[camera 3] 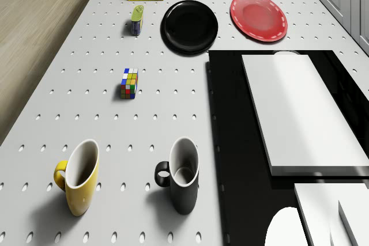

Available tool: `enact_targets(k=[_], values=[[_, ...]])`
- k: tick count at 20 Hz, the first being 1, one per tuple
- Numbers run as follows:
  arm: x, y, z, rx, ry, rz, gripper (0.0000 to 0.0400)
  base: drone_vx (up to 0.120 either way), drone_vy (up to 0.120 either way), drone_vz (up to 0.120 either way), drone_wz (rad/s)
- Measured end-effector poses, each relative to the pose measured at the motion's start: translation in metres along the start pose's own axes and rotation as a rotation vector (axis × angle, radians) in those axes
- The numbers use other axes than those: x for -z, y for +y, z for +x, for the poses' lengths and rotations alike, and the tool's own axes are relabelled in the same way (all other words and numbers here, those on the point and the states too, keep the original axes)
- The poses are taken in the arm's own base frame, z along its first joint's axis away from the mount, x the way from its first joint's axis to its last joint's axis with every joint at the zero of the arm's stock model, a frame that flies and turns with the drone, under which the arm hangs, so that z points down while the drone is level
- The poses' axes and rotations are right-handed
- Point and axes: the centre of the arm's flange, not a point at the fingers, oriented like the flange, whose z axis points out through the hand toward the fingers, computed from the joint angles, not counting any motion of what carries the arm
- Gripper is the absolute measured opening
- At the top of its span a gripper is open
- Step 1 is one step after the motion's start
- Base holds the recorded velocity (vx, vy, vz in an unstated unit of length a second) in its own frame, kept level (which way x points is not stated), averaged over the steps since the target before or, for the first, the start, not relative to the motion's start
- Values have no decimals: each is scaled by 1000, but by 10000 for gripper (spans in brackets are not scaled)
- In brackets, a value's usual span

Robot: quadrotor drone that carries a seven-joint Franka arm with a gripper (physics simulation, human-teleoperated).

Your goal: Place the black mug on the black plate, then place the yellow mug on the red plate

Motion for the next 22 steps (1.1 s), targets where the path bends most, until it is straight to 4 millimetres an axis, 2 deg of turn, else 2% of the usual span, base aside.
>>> enact_targets(k=[22], values=[[1,0,-2,0,20,3,400,0,0,0,0]])
